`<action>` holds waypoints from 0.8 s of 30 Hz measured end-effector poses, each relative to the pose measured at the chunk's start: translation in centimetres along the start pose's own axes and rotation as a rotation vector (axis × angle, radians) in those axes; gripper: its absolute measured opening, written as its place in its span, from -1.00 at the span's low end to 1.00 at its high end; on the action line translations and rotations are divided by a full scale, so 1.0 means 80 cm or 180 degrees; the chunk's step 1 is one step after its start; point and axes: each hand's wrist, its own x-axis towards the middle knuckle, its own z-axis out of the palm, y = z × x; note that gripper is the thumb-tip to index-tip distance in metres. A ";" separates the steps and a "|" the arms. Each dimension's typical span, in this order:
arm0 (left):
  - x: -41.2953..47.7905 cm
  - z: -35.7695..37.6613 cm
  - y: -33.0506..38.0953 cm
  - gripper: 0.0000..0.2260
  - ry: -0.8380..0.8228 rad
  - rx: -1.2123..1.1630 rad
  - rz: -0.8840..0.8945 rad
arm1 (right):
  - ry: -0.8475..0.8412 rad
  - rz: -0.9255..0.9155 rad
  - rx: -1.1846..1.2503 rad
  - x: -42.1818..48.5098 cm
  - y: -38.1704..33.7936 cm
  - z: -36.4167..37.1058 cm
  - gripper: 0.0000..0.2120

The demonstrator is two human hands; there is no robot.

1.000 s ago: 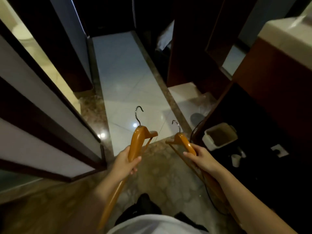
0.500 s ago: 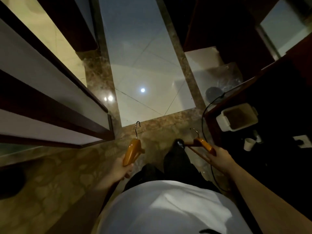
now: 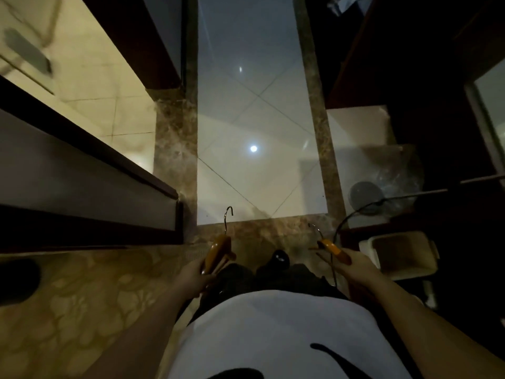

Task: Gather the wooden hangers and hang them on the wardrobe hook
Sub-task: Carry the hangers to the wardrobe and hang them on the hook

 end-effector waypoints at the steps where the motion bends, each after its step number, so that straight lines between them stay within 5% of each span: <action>1: 0.004 -0.004 0.012 -0.73 0.0057 -0.0064 -0.0016 | -0.0044 -0.0064 -0.0137 0.015 -0.009 -0.012 -0.69; 12: 0.092 -0.112 0.075 -0.75 0.0600 -0.0702 -0.0359 | -0.0522 -0.0747 -0.0906 0.150 -0.210 -0.085 -0.80; 19: 0.188 -0.239 0.132 -0.67 0.0428 -0.0399 -0.0572 | -0.0470 -0.0744 -0.0690 0.214 -0.373 -0.122 -0.56; 24: 0.252 -0.335 0.206 -0.69 0.0445 0.0017 -0.0376 | -0.0268 -0.0725 -0.0487 0.253 -0.456 -0.168 -0.64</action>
